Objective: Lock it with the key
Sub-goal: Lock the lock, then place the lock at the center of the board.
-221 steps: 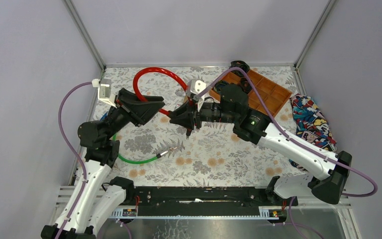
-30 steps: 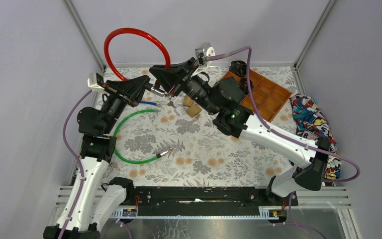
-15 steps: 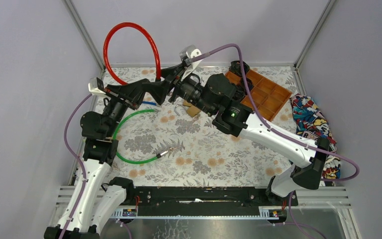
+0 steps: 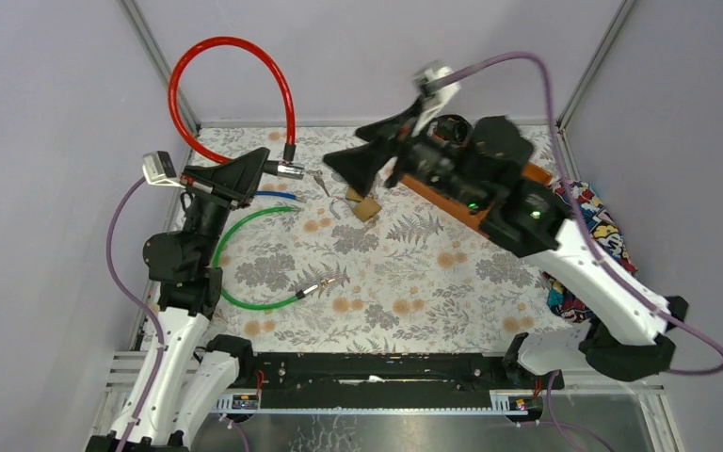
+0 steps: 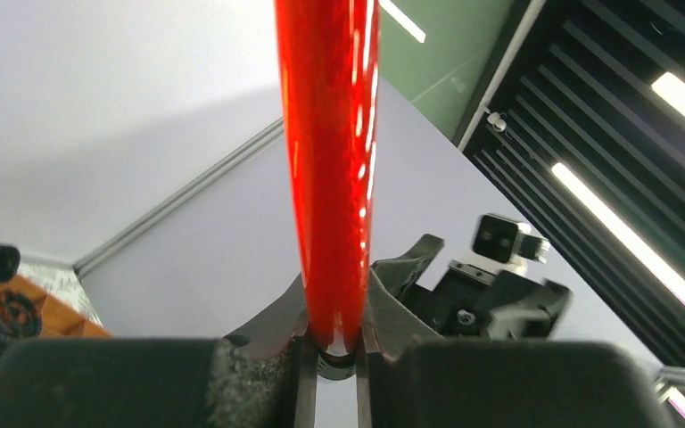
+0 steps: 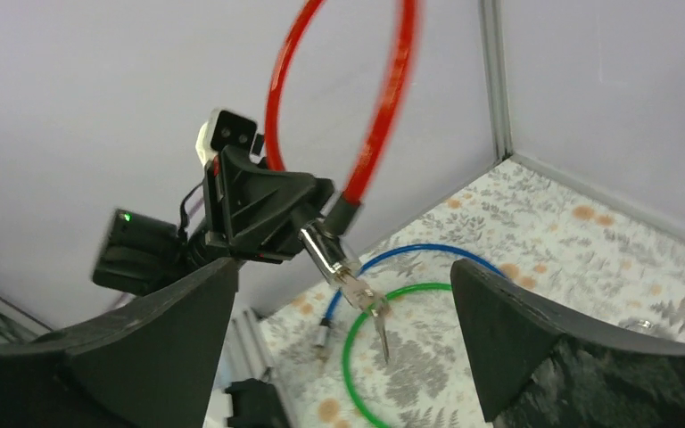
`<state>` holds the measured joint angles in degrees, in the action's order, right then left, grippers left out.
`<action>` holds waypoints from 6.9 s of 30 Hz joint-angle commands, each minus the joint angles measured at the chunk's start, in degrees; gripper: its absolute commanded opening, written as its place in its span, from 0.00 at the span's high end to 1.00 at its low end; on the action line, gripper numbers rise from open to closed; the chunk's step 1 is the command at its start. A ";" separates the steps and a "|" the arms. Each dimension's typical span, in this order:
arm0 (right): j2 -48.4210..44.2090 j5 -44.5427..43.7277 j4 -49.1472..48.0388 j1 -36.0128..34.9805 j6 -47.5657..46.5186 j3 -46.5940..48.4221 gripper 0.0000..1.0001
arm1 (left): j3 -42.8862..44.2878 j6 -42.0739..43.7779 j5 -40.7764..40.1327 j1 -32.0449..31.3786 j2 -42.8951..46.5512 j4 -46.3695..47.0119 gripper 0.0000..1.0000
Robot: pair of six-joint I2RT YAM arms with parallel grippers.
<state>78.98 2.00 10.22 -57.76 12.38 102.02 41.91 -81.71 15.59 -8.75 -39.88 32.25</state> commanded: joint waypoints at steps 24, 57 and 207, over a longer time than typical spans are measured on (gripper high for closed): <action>2.73 26.03 -18.23 7.38 46.26 -7.26 0.38 | 2.70 11.25 1.72 0.66 1.44 20.76 1.00; 3.47 28.29 -15.93 5.84 40.92 -7.80 0.71 | 2.72 11.70 0.83 0.70 1.35 19.87 1.00; -30.37 -30.60 36.81 15.12 8.96 -27.23 1.00 | 7.88 9.27 5.33 -41.82 -48.23 -19.26 1.00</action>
<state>48.05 -27.00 44.51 -42.74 16.97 75.83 43.48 -68.49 22.28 -47.62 -82.06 5.72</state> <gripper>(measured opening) 0.036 0.201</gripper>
